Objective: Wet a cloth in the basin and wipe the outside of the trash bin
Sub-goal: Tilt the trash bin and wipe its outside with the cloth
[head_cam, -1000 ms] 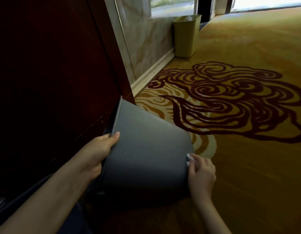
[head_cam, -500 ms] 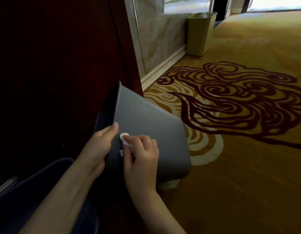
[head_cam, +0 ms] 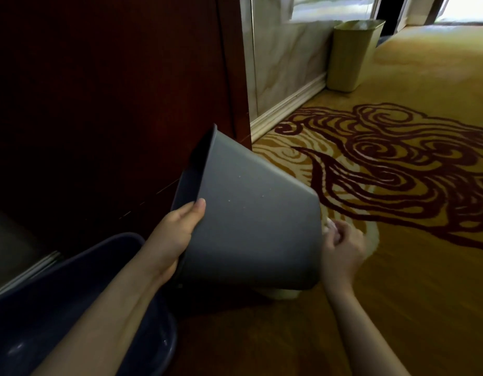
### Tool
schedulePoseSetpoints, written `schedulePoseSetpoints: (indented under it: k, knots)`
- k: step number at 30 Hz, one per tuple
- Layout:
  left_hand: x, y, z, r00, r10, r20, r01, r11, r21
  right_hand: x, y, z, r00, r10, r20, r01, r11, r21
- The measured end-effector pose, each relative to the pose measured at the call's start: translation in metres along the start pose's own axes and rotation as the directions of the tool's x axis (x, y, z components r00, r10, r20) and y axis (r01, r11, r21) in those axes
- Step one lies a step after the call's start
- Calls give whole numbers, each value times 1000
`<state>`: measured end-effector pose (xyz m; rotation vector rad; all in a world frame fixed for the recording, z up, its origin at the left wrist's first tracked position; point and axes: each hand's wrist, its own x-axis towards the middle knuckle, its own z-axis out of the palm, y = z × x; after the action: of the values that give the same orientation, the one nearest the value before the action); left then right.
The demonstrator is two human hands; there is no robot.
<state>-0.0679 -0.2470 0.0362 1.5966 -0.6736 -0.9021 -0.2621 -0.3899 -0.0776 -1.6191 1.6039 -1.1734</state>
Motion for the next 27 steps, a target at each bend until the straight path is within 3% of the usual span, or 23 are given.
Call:
schedulePoseSetpoints:
  k: [2,6,9,12,18,24,26,27]
  knots:
    - [2,1,3,1000,6,13,-7,1000,13,-19,-50,7,986,-149,70,136,977,164]
    - [3,2,9,1000,28,10,-28,999,19,-65,-128,31,882,-448,146,385,864,325]
    - [2,-1,10,997,73,14,-73,996,54,-71,-136,39,861,-497,104,443,835,326]
    - [3,-7,7,998,69,-4,-69,998,9,-54,-110,41,911,-403,89,370,893,257]
    - [1,-13,-6,998,66,22,-66,998,-5,-8,-33,40,998,-64,23,63,997,47]
    - [1,-10,-6,999,36,1,-36,999,-11,21,3,26,943,330,50,-331,943,22]
    - [-1,-10,-6,1000,24,3,-24,999,-21,22,-7,21,944,330,-5,-330,943,36]
    - [-1,-9,-6,1000,24,7,-23,999,-22,18,-18,20,964,264,-19,-262,963,64]
